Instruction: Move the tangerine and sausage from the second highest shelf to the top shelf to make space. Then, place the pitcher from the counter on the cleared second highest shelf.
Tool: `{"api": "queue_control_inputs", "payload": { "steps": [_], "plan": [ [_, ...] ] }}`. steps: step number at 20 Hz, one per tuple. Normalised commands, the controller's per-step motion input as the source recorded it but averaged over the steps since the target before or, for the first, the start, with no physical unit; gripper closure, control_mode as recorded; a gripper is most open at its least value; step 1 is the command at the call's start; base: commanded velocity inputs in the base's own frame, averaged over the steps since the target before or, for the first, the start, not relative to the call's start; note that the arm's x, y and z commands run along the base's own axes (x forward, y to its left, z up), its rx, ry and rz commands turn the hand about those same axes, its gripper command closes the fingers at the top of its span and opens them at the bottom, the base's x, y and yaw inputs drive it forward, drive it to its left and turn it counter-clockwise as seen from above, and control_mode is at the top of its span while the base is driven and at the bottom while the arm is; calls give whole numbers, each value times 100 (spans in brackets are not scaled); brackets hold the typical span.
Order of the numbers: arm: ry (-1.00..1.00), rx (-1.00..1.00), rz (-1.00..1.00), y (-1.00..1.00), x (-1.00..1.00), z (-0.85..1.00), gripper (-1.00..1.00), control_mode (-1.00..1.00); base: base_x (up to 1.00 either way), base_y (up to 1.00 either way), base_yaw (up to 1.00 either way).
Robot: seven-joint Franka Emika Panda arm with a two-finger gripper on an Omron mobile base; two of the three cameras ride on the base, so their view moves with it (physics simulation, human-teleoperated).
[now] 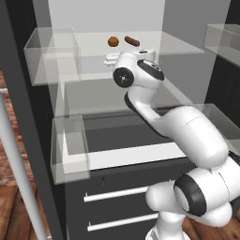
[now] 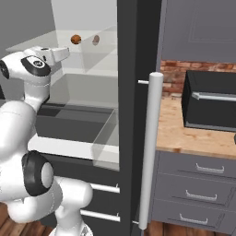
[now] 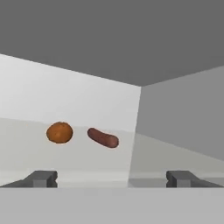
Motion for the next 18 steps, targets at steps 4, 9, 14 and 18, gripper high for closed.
{"api": "queue_control_inputs", "payload": {
  "steps": [4, 9, 14, 18],
  "plan": [
    [25, 0, 0, -34, -100, 0, -100, -100, 0, 0, 0],
    [22, 0, 1, -61, -96, -12, -100, -100, 0, 0, 0],
    [28, 0, 8, -11, -85, -34, -100, -100, 0, 0, 0],
    [35, 0, 23, 7, -68, -25, -100, -100, 0, 0, 0]
  ]
}}
